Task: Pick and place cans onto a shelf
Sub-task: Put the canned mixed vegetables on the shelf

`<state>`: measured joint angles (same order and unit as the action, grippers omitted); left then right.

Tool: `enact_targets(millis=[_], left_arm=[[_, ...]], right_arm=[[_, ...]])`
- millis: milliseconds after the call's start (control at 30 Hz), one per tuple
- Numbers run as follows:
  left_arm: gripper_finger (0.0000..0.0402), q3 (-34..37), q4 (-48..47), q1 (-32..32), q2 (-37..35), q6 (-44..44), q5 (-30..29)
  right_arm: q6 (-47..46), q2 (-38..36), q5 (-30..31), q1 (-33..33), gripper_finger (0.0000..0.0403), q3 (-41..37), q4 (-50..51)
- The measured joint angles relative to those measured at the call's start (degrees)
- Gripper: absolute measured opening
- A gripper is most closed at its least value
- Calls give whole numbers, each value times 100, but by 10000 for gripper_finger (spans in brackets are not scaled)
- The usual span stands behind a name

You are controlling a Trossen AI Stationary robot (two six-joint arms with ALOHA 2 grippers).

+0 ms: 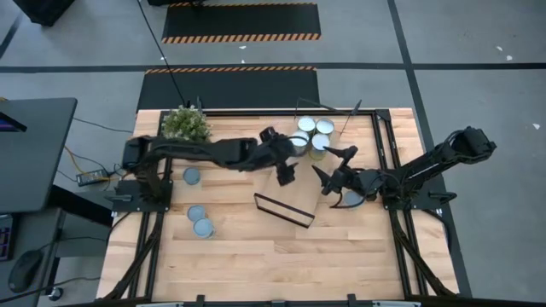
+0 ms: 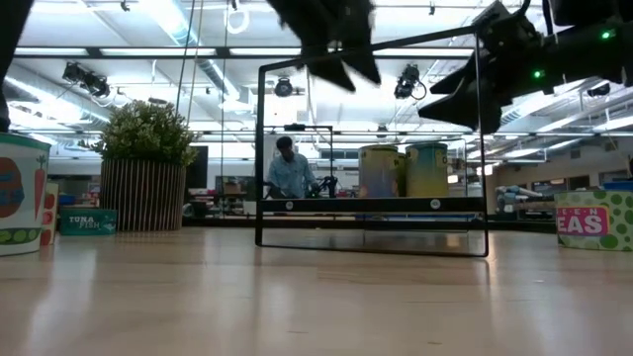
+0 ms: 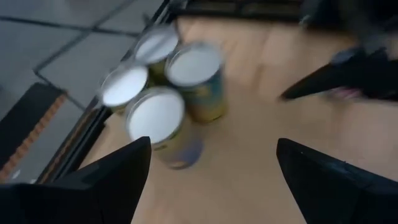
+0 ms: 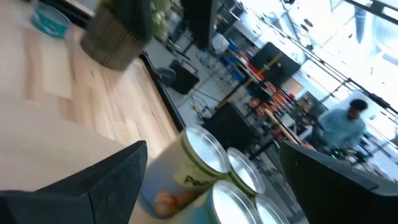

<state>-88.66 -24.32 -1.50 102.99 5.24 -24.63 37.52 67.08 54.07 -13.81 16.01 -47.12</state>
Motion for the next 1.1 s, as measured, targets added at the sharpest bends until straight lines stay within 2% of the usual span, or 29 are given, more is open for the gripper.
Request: enact_targets(millis=[200, 333, 433, 500, 567, 667, 933, 1100], left_arm=[[353, 0, -254, 633, -686, 921, 9], [353, 0, -700, 1116, -1039, 1485, 13], [353, 0, -1227, 1470, -1249, 2235, 77], [353, 0, -1652, 1689, -1369, 2798, 383], [353, 0, -2068, 1922, -1447, 3450, 950], [353, 0, -2722, 2374, -1462, 4642, 1635], [353, 2, -4546, 3616, -1086, 7098, 1613], [353, 4, -5503, 4152, -870, 8080, 2134]], right_arm=[[186, -17, -53, -180, 372, 0, -247], [352, -17, 24, -207, 372, 0, -376], [369, -17, -10, -207, 372, 0, -388], [430, -17, -11, -206, 372, 0, -430], [510, -17, -14, -205, 372, 0, -478], [624, -17, -85, -196, 372, 2, -611], [618, -15, -476, -104, 372, 2, -773], [558, -14, -563, -63, 372, 2, -769]])
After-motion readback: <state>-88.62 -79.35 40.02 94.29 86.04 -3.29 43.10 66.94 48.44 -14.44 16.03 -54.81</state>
